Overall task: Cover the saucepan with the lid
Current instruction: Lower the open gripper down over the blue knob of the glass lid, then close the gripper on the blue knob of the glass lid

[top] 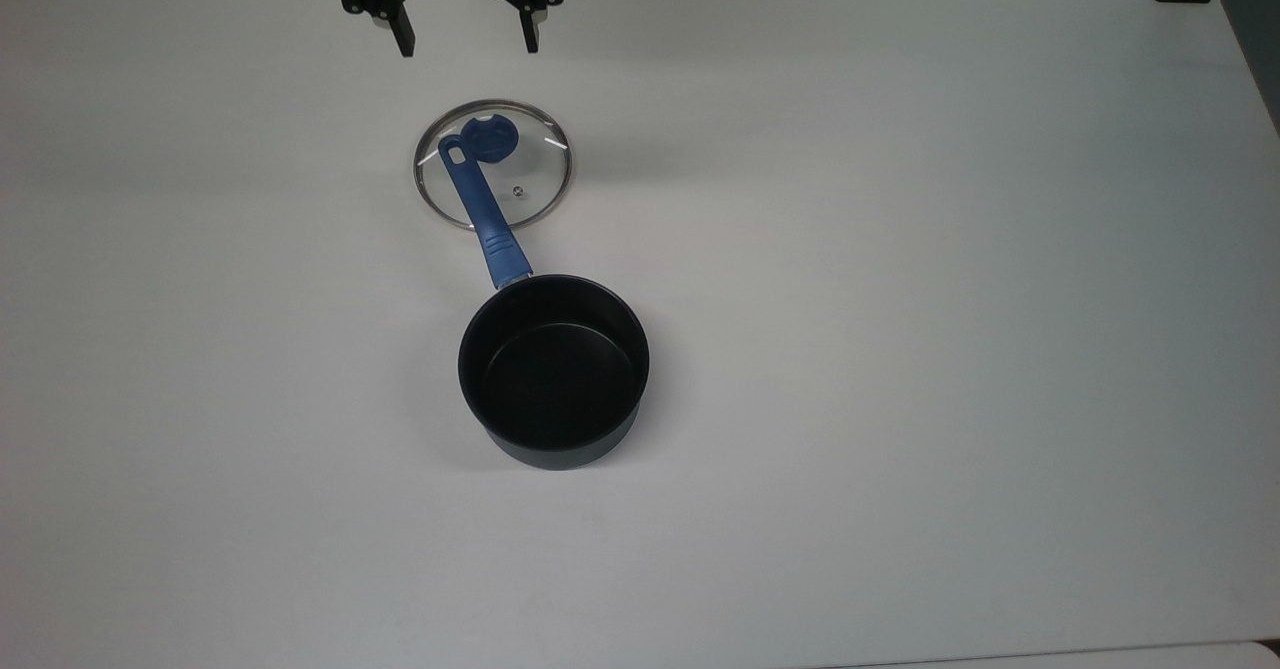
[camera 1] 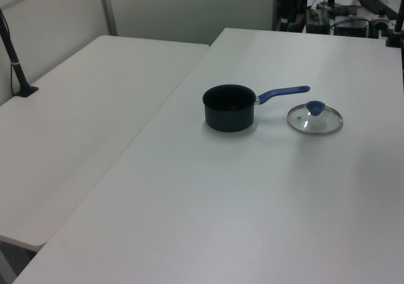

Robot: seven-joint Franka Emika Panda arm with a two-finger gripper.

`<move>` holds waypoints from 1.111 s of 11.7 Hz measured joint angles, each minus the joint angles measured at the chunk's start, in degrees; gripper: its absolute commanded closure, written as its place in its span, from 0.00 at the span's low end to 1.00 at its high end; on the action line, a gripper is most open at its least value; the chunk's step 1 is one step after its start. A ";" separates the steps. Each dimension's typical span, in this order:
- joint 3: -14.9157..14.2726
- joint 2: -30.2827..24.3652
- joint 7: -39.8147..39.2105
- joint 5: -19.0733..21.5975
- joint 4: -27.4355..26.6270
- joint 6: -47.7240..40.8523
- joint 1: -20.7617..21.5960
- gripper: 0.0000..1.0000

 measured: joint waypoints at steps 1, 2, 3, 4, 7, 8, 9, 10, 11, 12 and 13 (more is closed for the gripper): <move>-0.04 -0.45 -1.02 -0.02 -0.26 -1.24 -0.07 0.00; -0.04 -1.04 -3.49 -0.82 -0.82 -3.29 -0.17 0.00; -0.04 -1.72 -7.11 -2.42 -1.85 -5.49 -0.21 0.00; -0.05 -2.75 -11.82 -3.39 -3.72 -7.24 -0.27 0.00; -0.06 -6.62 -23.84 -7.11 -14.63 -8.79 -0.41 0.00; -0.09 -7.29 -24.60 -8.09 -18.25 -8.50 -0.51 0.00; -0.13 -7.59 -24.62 -8.25 -21.61 -5.63 -0.71 0.00; -0.19 -7.62 -24.07 -8.25 -25.32 -0.10 -1.06 0.00; -0.23 -7.59 -21.42 -8.23 -29.13 6.46 -1.57 0.00; -0.24 -7.58 -18.03 -8.22 -32.66 12.49 -1.96 0.00; -0.24 -7.58 -15.74 -8.22 -35.82 17.20 -2.09 0.00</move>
